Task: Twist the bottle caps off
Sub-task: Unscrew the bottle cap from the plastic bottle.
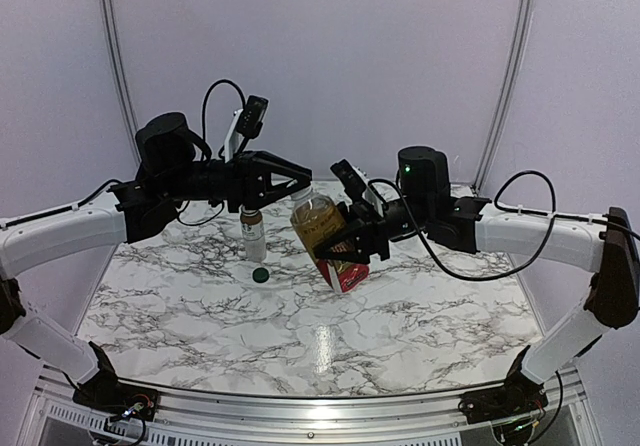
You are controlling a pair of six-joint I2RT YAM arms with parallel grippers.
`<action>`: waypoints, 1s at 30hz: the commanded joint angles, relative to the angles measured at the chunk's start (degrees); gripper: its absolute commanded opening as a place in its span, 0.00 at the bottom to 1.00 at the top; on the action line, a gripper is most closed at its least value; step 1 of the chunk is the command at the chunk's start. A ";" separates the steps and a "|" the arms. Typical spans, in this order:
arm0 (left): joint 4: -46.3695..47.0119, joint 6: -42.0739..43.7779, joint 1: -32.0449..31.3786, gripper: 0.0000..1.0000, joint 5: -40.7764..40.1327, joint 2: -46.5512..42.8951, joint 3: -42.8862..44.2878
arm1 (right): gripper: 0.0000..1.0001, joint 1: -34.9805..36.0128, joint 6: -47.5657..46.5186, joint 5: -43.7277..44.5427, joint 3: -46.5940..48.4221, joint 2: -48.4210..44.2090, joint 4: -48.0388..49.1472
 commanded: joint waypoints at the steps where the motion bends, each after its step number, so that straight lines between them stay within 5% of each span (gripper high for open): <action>1: 2.02 -0.20 0.23 0.19 -2.21 -0.23 -0.11 | 0.42 -0.22 -0.28 2.49 0.74 0.47 0.77; 6: 1.99 -2.07 0.16 0.01 -8.00 -0.79 -1.16 | 0.42 -0.32 -3.15 9.92 2.19 0.15 -3.98; 15: -1.54 -12.55 -2.16 0.00 -34.17 -4.27 -3.76 | 0.43 -0.22 -8.06 30.97 2.36 -1.29 -7.38; 22: -15.98 -15.50 -4.98 0.06 -51.95 -3.80 2.30 | 0.43 0.54 -10.07 40.06 1.25 -1.13 -5.42; 30: -18.23 -16.32 -5.03 0.22 -53.30 -2.93 3.79 | 0.43 1.55 -11.21 42.02 1.44 -0.86 -4.91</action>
